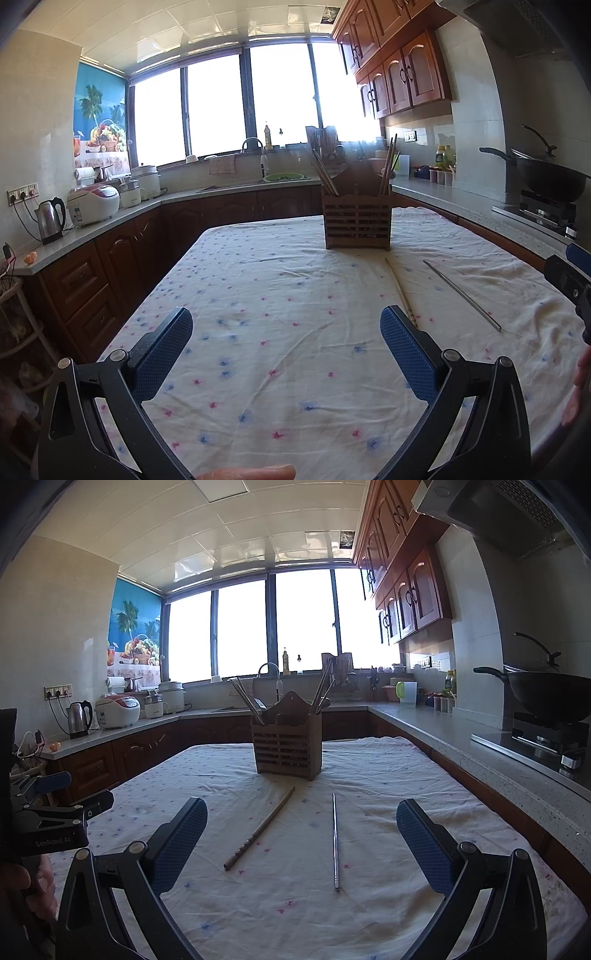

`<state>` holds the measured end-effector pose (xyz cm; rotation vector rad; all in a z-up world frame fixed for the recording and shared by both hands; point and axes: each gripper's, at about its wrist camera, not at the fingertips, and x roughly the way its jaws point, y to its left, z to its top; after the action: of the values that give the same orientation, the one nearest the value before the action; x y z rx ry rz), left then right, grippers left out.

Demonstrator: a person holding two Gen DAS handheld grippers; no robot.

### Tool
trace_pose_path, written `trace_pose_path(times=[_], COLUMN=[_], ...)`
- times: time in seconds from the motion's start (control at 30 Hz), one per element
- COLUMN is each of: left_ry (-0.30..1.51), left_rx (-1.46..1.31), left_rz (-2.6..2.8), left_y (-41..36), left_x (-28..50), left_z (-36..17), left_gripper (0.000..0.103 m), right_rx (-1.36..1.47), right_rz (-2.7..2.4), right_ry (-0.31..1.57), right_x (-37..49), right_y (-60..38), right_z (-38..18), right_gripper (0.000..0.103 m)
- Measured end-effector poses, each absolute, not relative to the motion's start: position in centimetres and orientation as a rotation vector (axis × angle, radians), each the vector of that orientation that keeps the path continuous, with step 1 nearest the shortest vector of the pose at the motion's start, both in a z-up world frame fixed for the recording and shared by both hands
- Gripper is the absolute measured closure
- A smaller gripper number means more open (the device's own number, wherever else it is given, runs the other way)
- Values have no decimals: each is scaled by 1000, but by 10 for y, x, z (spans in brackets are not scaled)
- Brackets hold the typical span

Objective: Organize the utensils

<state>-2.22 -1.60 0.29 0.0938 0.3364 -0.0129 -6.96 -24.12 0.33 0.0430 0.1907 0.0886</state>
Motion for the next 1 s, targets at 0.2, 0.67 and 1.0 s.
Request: trace_pose_path(times=[0.2,0.67,1.0], left_ry=[330,335,343], left_rx=[97,84,87], left_rz=[-18,-12,-14], left_y=[-17,-14,-14], left_x=[-25,-25,-23], left_z=[3,4,4], left_gripper=[0,0,0], right_rx=[43,49,45], right_rz=[89,94,98], right_ry=[187,186,191], right_x=[-70,-72,-69], right_y=[-242,-243,-243], right_z=[3,8,11], right_gripper=[0,0,0])
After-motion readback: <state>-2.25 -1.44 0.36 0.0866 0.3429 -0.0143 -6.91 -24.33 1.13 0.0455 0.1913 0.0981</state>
